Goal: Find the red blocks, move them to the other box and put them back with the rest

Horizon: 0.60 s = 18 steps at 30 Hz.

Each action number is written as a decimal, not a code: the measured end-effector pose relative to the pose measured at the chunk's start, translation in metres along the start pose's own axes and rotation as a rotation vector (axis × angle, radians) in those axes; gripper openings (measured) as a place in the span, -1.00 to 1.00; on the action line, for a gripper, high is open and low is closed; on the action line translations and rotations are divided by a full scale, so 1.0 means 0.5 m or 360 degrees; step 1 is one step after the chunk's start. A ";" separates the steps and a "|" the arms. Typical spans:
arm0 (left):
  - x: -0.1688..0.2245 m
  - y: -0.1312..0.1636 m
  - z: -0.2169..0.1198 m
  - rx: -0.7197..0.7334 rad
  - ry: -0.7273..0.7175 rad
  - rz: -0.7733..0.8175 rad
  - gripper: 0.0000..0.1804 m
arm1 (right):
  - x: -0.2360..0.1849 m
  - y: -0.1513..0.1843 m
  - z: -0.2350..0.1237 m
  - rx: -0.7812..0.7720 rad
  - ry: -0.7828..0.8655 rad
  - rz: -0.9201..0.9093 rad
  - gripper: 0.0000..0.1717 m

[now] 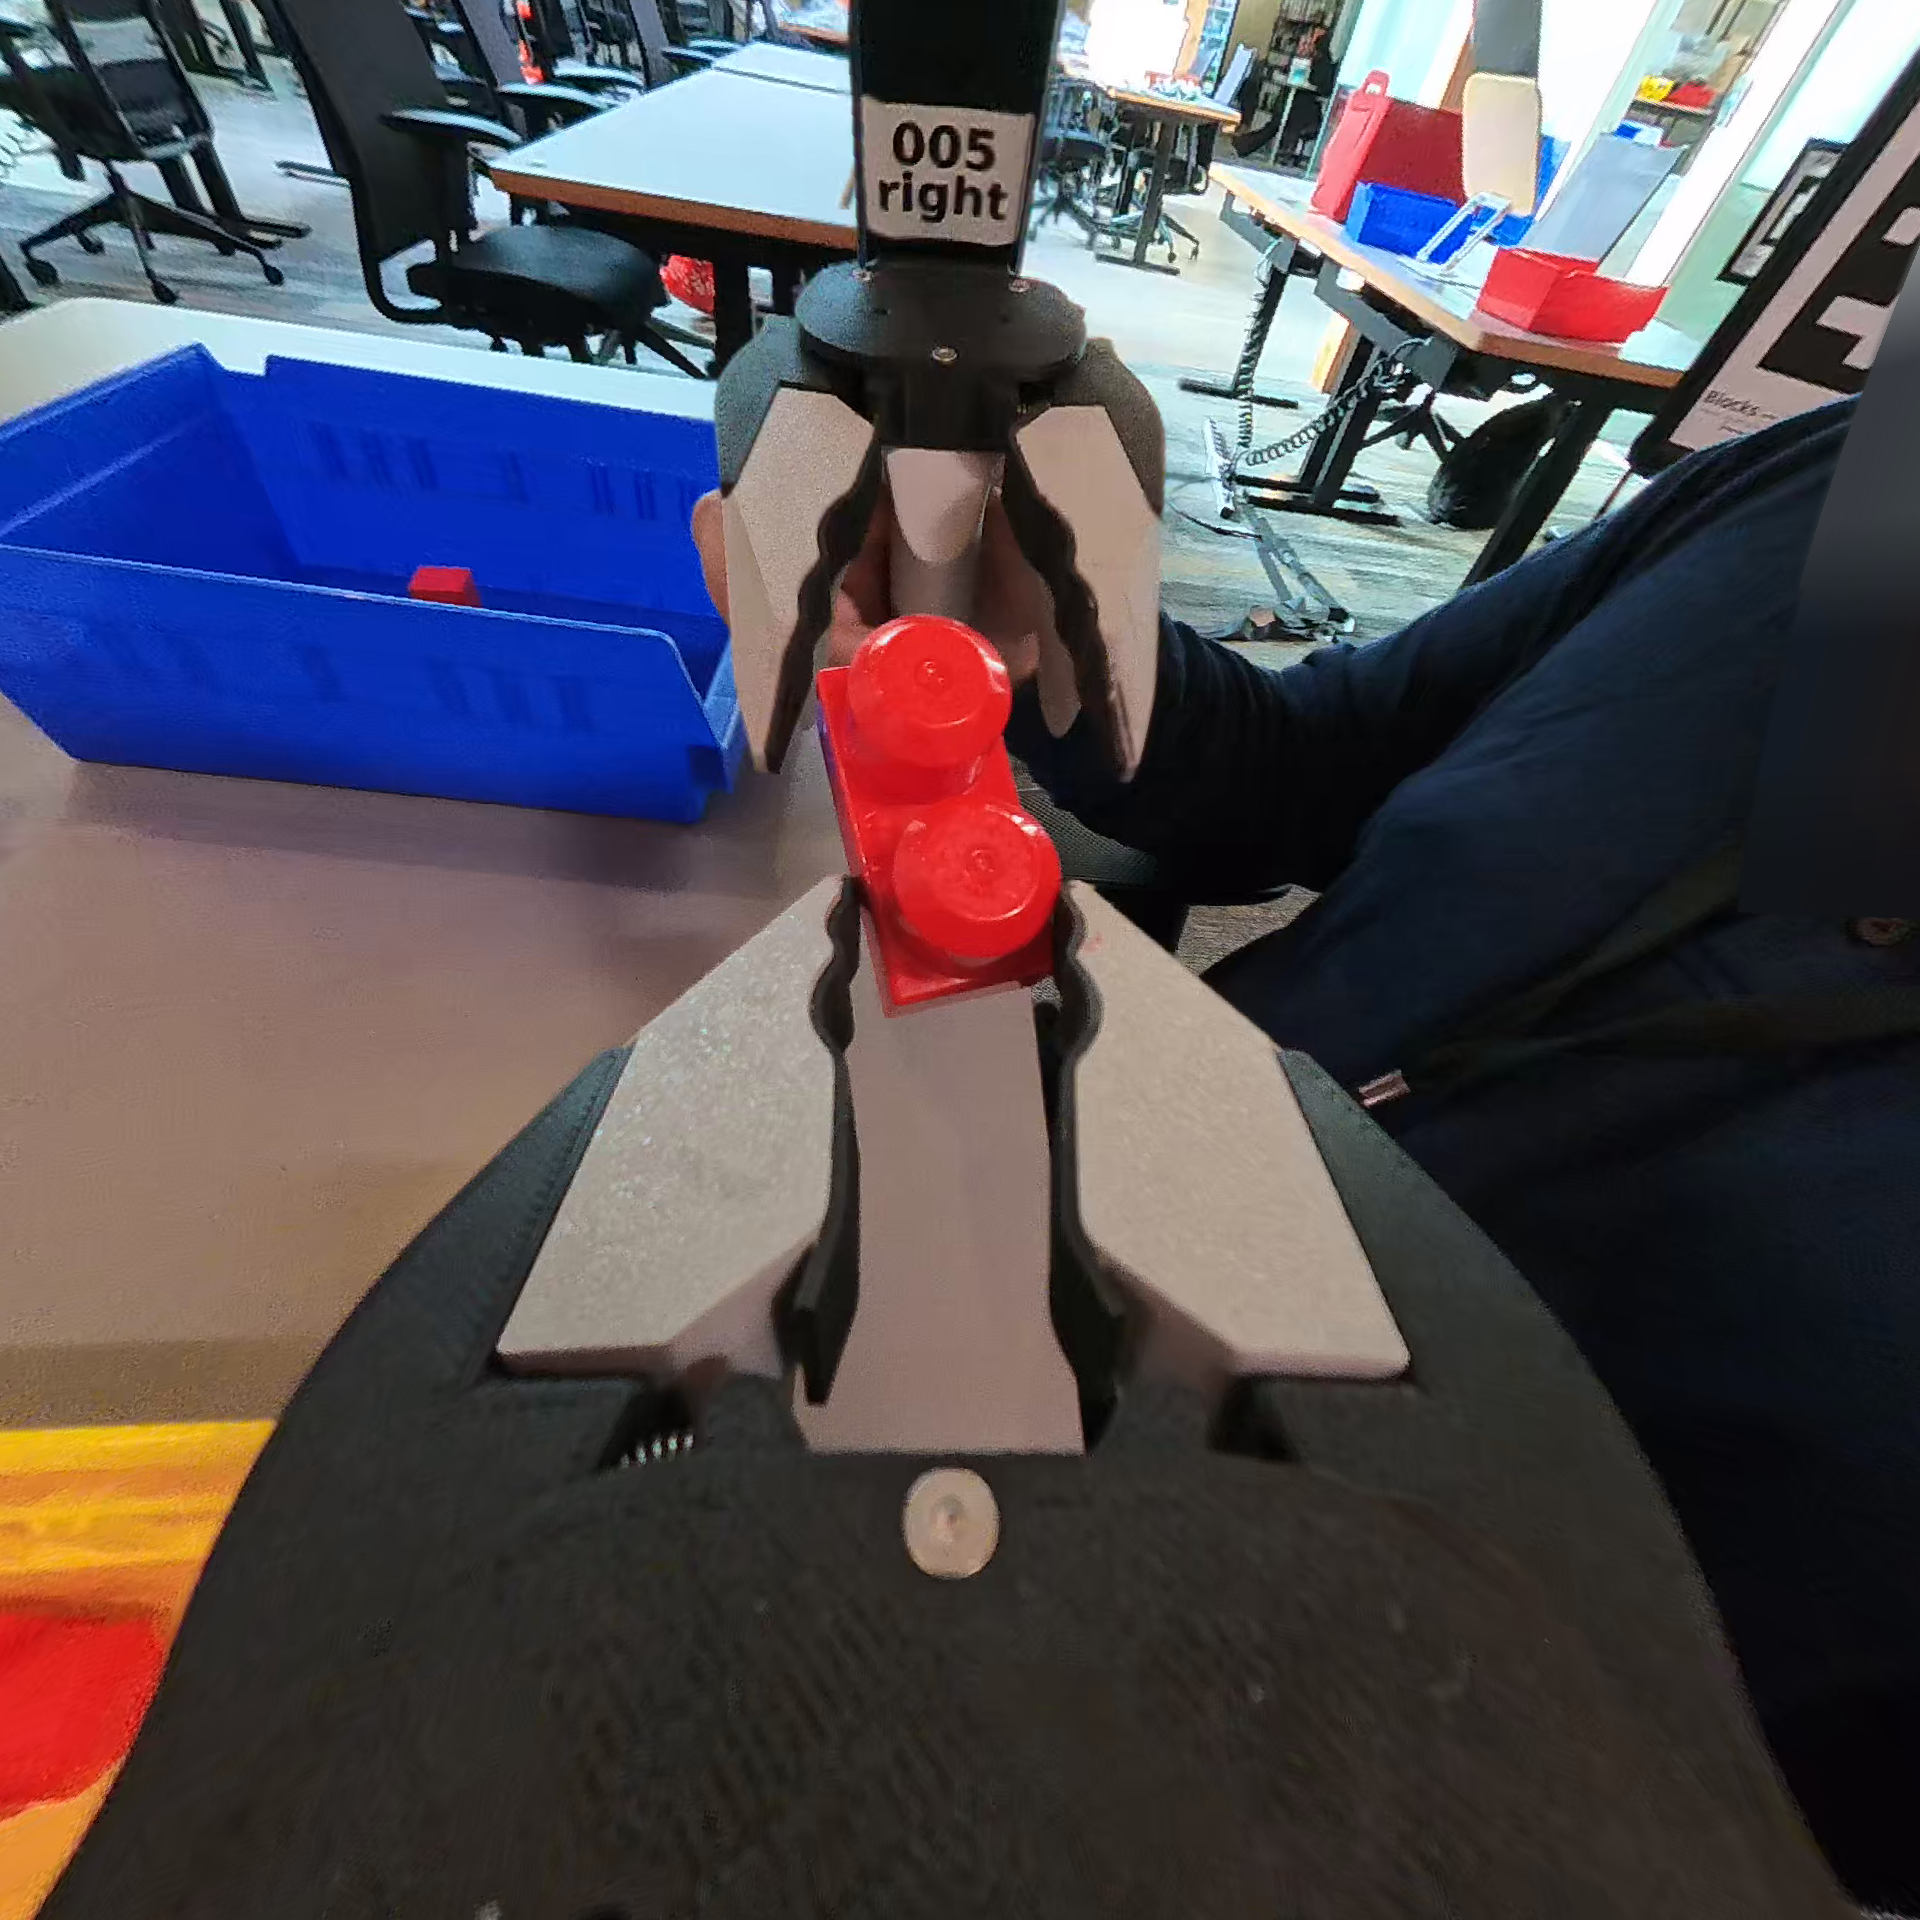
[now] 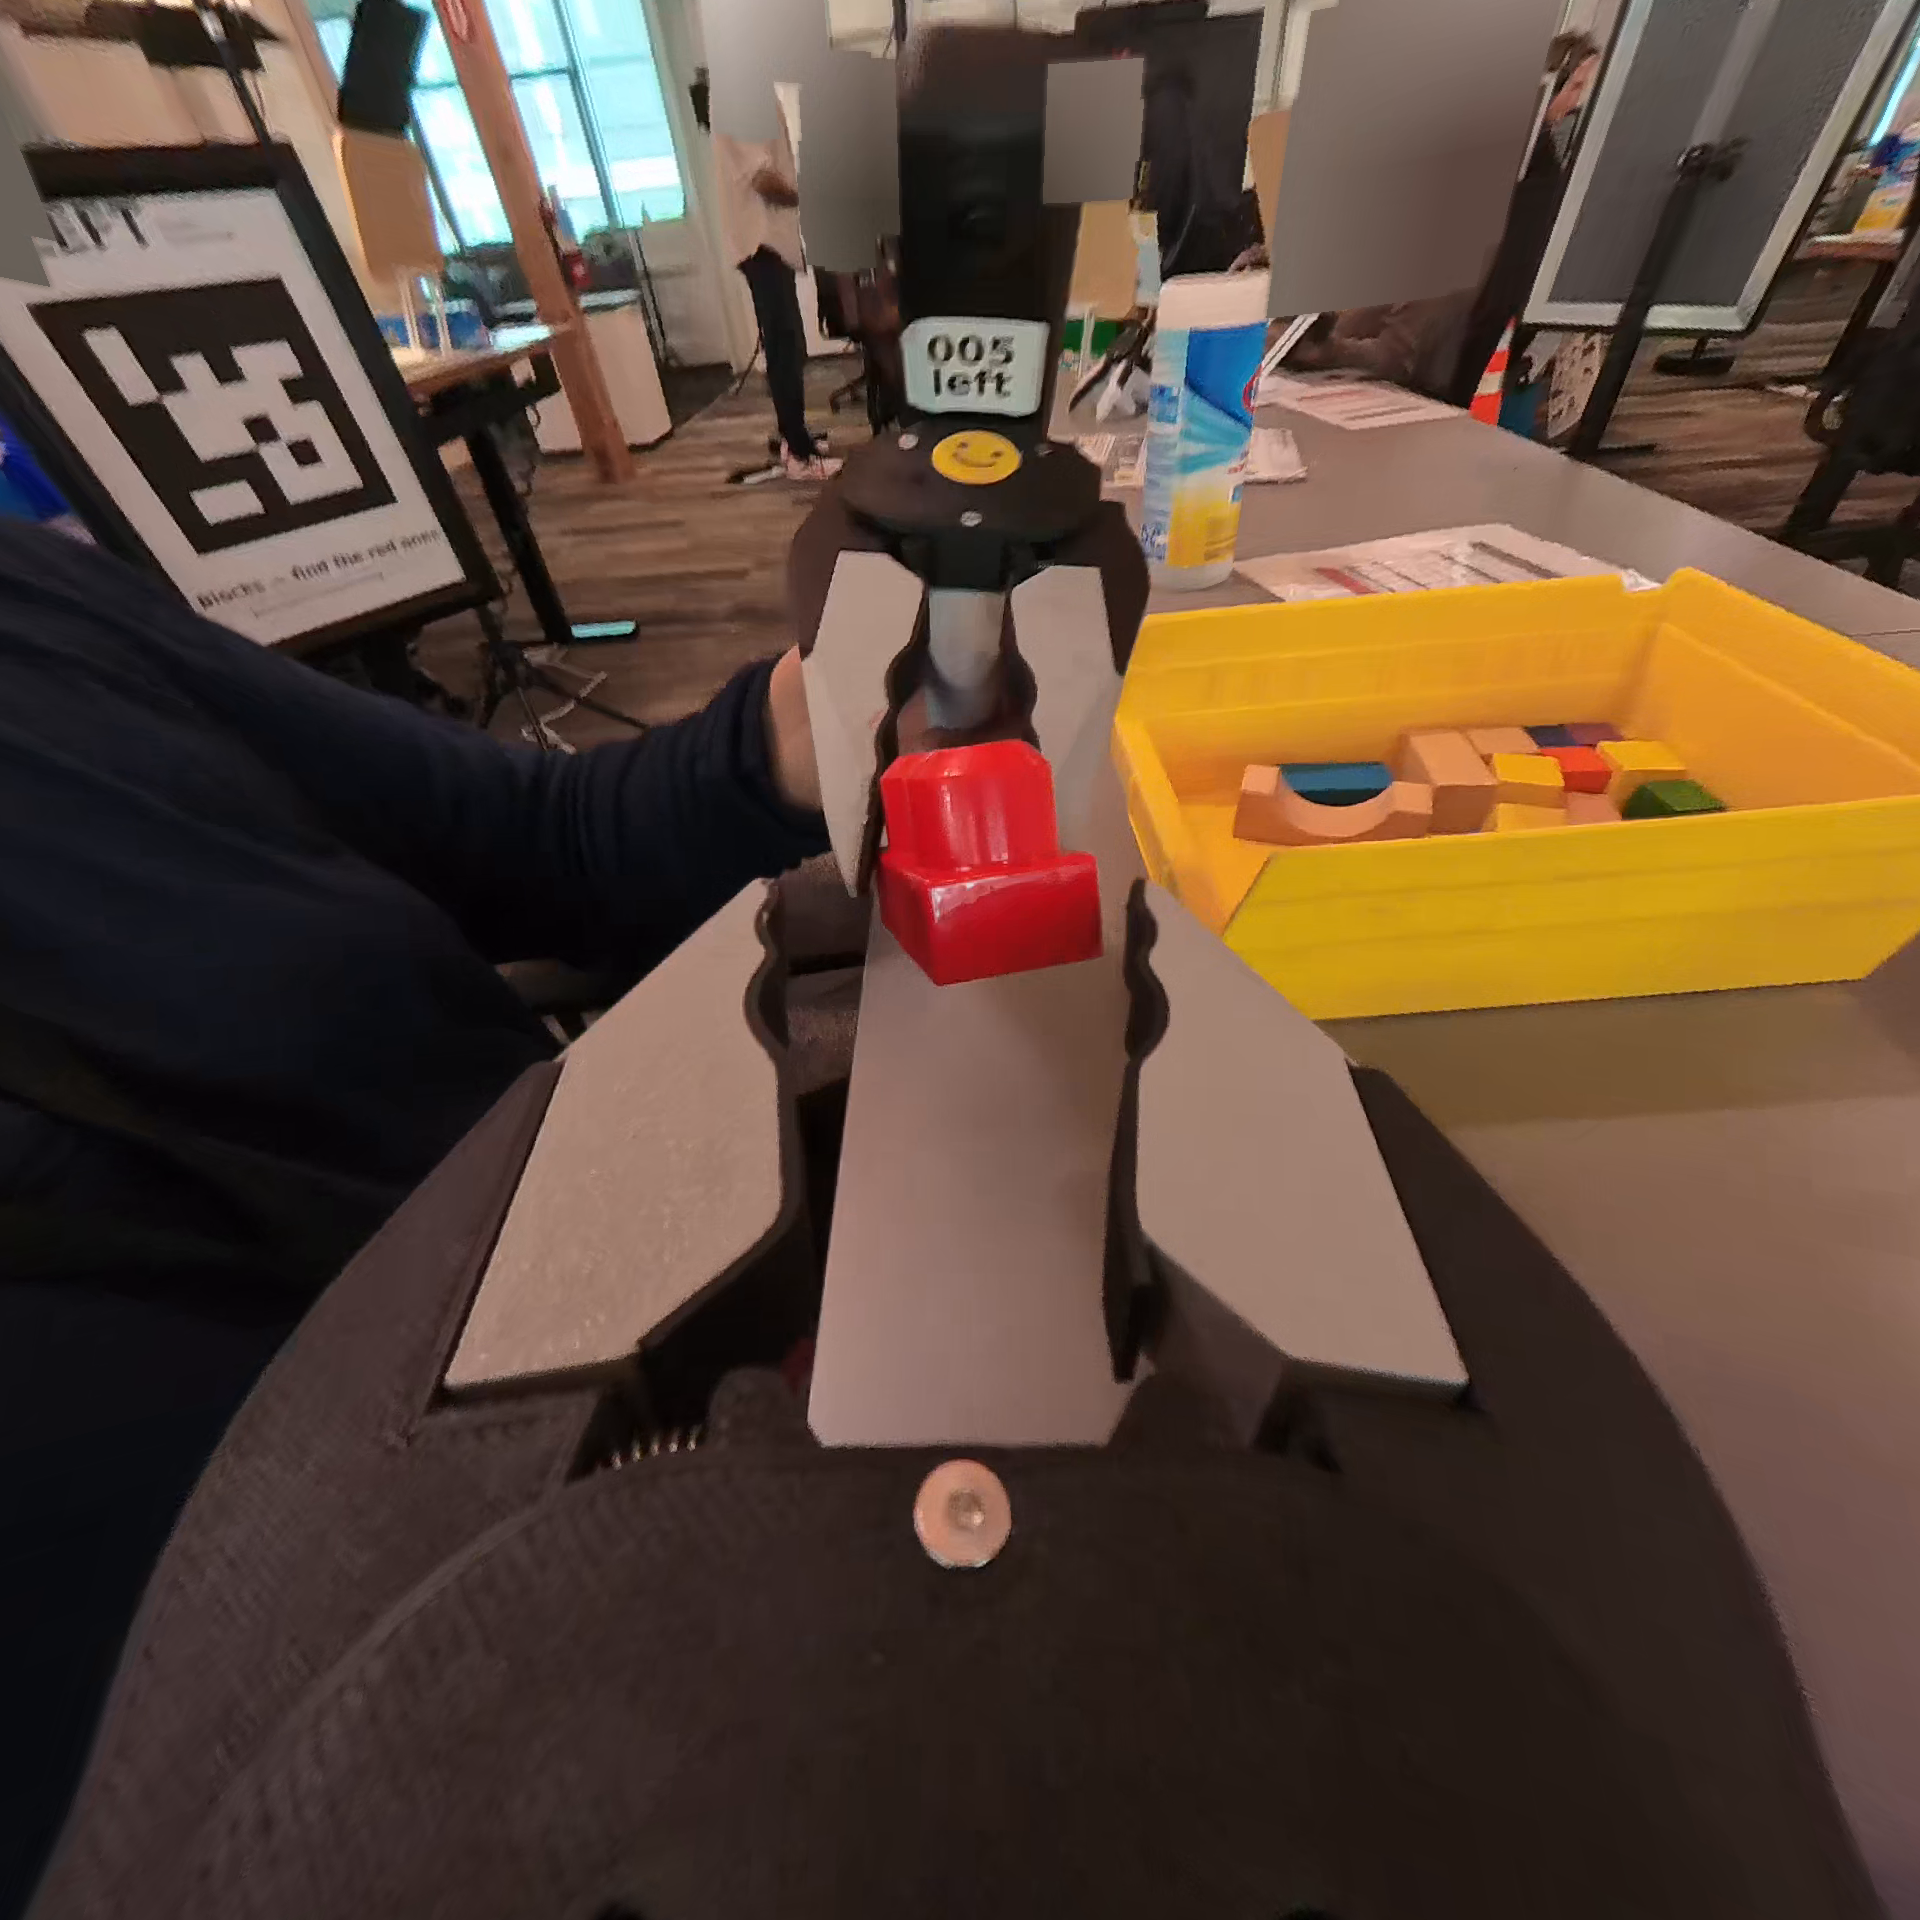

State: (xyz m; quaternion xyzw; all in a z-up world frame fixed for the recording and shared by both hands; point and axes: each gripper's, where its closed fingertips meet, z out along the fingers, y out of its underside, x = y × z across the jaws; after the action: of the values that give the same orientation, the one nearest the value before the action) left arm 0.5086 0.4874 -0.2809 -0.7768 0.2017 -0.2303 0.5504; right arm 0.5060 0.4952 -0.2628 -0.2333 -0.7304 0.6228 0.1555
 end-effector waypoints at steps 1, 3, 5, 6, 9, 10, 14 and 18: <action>0.003 0.002 0.004 -0.0008 0.0021 -0.0010 -0.61 | 0.000 0.004 0.005 -0.0017 0.0018 -0.0034 -0.28; 0.012 0.005 0.010 -0.0015 0.0069 -0.0022 -0.62 | 0.005 0.005 0.010 -0.0031 0.0069 -0.0078 -0.56; 0.014 0.007 0.013 -0.0019 0.0074 -0.0038 -0.63 | 0.001 0.004 0.011 -0.0033 0.0050 -0.0075 -0.57; 0.009 0.006 0.012 -0.0017 0.0048 -0.0044 -0.63 | 0.002 0.007 0.011 -0.0053 0.0047 -0.0061 -0.57; -0.011 -0.010 -0.006 0.0040 -0.0078 -0.0035 -0.63 | 0.014 0.016 0.000 -0.0114 0.0073 -0.0012 -0.61; -0.018 -0.013 -0.014 0.0039 -0.0120 -0.0037 -0.61 | 0.024 0.016 -0.009 -0.0129 0.0123 -0.0006 -0.61; -0.048 -0.009 -0.060 -0.0022 -0.0355 -0.0038 -0.63 | 0.117 0.003 -0.119 -0.0195 0.0660 -0.0030 -0.62; -0.057 -0.018 -0.094 0.0009 -0.0450 -0.0056 -0.67 | 0.205 0.036 -0.306 -0.0389 0.1325 0.0096 -0.62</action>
State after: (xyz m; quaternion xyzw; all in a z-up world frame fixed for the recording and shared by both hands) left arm 0.4587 0.4705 -0.2625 -0.8034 0.1078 -0.1286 0.5713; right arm 0.5015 0.6799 -0.2599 -0.5024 -0.6666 0.3890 0.3897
